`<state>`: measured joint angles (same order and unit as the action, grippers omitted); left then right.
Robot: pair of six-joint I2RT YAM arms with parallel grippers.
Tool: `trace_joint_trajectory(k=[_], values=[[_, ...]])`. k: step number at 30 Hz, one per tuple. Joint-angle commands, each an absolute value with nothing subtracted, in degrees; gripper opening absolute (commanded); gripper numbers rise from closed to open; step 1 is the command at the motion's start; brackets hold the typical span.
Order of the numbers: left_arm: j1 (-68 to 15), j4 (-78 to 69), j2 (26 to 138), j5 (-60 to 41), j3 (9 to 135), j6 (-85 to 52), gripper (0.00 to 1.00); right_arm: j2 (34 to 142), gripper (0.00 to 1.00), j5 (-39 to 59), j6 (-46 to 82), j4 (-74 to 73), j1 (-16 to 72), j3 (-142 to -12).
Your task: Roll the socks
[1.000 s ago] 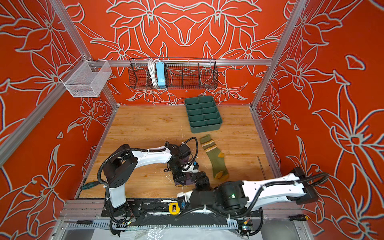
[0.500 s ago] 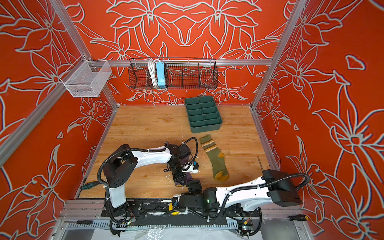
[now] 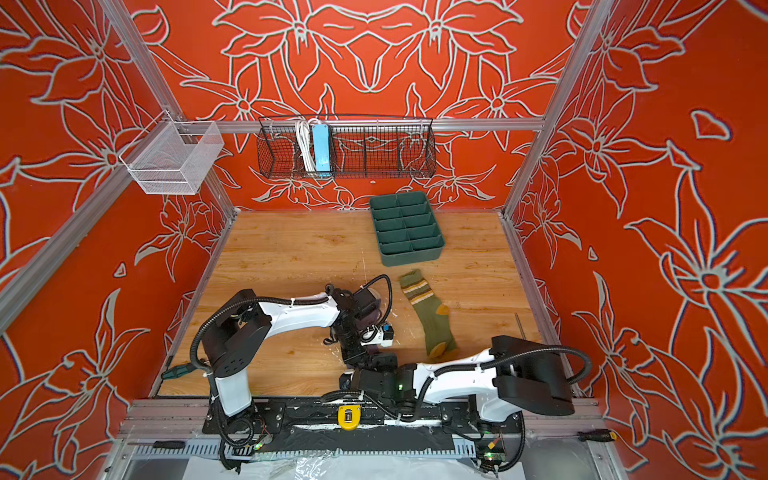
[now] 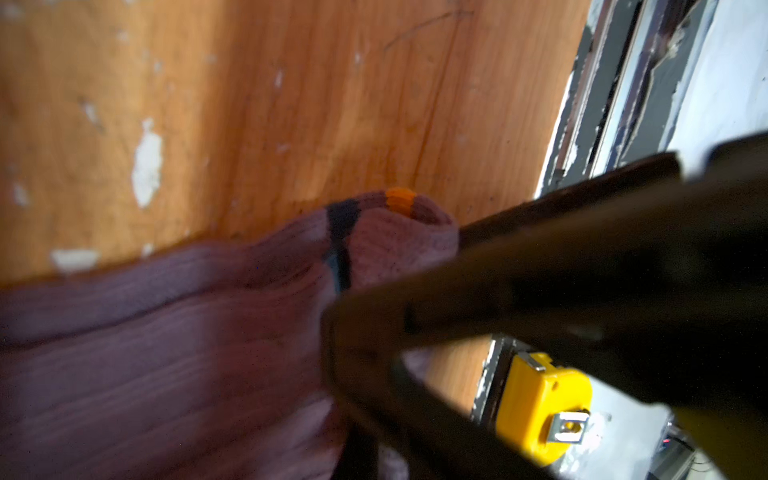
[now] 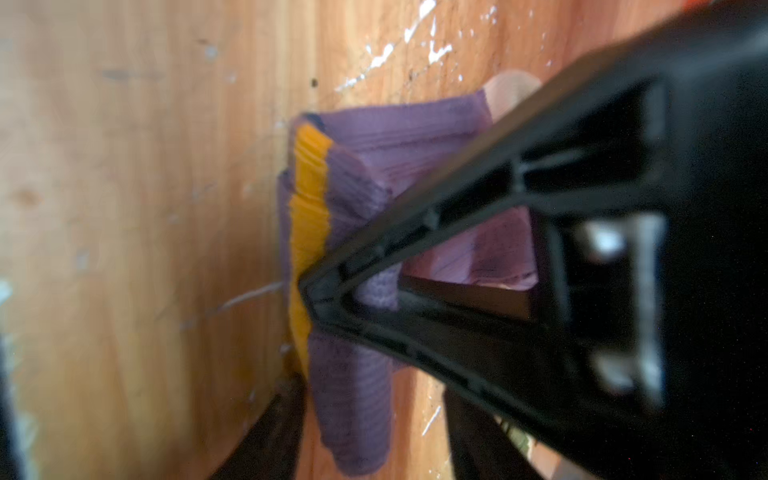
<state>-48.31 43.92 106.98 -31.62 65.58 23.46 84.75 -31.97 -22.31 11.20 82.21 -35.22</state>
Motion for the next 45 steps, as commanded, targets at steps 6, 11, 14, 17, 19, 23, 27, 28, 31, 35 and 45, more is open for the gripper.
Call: trace_joint_trajectory(k=[6, 11, 14, 17, 19, 23, 27, 28, 31, 35, 45], values=[[-48.69, 41.72, 104.0, -31.77, 64.61, 23.29, 0.0, 90.27, 0.07, -25.48, -23.85, 13.32, 82.08, -36.9], [-48.52, 39.1, 100.27, -26.84, 63.74, 22.55, 0.19, 87.23, 0.0, -21.12, -23.47, 19.15, 82.0, -37.98], [-48.34, 36.68, 96.31, -24.77, 62.14, 22.47, 0.44, 86.29, 0.0, -17.61, -23.08, 23.14, 81.79, -39.05], [-48.16, 35.64, 92.87, -24.41, 60.86, 23.17, 0.6, 86.54, 0.0, -15.79, -22.59, 25.02, 81.07, -40.13], [-48.08, 35.42, 91.09, -24.0, 60.22, 23.73, 0.66, 86.93, 0.0, -15.07, -22.52, 25.74, 80.37, -40.8], [-47.56, 33.89, 85.84, -19.13, 58.45, 24.48, 0.7, 87.57, 0.0, -12.29, -22.8, 27.71, 78.27, -42.37], [-45.62, 28.05, 75.31, -5.77, 55.16, 25.25, 0.76, 89.44, 0.0, -7.85, -23.77, 32.41, 75.05, -46.8], [-45.01, 26.1, 71.59, -1.57, 54.35, 26.14, 0.77, 90.11, 0.0, -6.75, -23.75, 33.51, 74.03, -48.08], [-43.89, 18.82, 59.45, 10.98, 51.97, 31.31, 0.83, 92.27, 0.0, -3.77, -23.91, 36.12, 71.83, -51.54], [-43.77, 10.59, 42.51, 13.66, 50.64, 42.44, 0.94, 94.12, 0.0, -0.43, -23.51, 36.91, 69.94, -54.05], [-43.77, 39.11, 35.51, -6.81, 57.4, 56.37, 1.0, 103.67, 0.0, 16.17, -22.86, 49.35, 61.42, -65.74]])
